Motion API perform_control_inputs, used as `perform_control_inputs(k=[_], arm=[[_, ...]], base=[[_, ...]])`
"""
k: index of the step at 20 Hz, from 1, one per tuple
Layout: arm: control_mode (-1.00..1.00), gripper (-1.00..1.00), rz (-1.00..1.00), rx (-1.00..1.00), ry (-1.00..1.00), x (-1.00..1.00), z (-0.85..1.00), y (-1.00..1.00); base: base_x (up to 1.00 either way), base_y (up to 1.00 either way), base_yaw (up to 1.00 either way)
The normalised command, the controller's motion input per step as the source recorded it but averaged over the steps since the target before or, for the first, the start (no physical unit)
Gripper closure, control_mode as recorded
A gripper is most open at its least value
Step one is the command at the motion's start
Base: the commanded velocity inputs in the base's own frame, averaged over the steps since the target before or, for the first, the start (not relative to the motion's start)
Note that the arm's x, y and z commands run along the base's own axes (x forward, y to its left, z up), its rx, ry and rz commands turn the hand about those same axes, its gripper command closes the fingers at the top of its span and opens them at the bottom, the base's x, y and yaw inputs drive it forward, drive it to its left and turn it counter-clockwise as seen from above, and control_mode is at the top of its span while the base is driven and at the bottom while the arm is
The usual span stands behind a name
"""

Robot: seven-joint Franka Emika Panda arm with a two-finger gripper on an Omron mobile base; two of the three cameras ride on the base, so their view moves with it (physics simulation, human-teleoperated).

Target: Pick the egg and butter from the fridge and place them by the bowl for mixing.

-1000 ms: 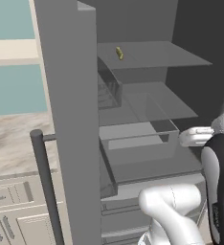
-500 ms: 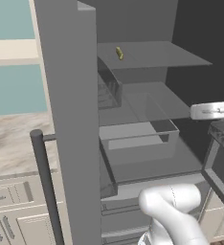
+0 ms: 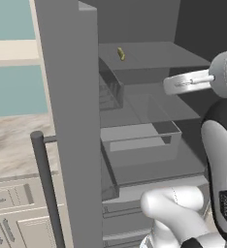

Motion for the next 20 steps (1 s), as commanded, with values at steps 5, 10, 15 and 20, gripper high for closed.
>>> perform_control_inputs(k=[5, 10, 15, 20], arm=[[-1.00, -1.00, 0.03, 0.05, 0.00, 0.49, 0.27, -0.17], [-1.00, -1.00, 0.05, 0.08, 0.02, 0.66, -0.03, -0.31], [-1.00, -1.00, 0.01, 0.00, 0.00, 0.69, -0.44, -0.02], [-1.00, -1.00, 0.00, 0.00, 0.00, 0.85, -0.31, 0.03]], base=[[0.00, 0.00, 0.00], [0.00, 0.00, 0.00], [0.00, 0.00, 0.00], [0.00, 0.00, 0.00]])
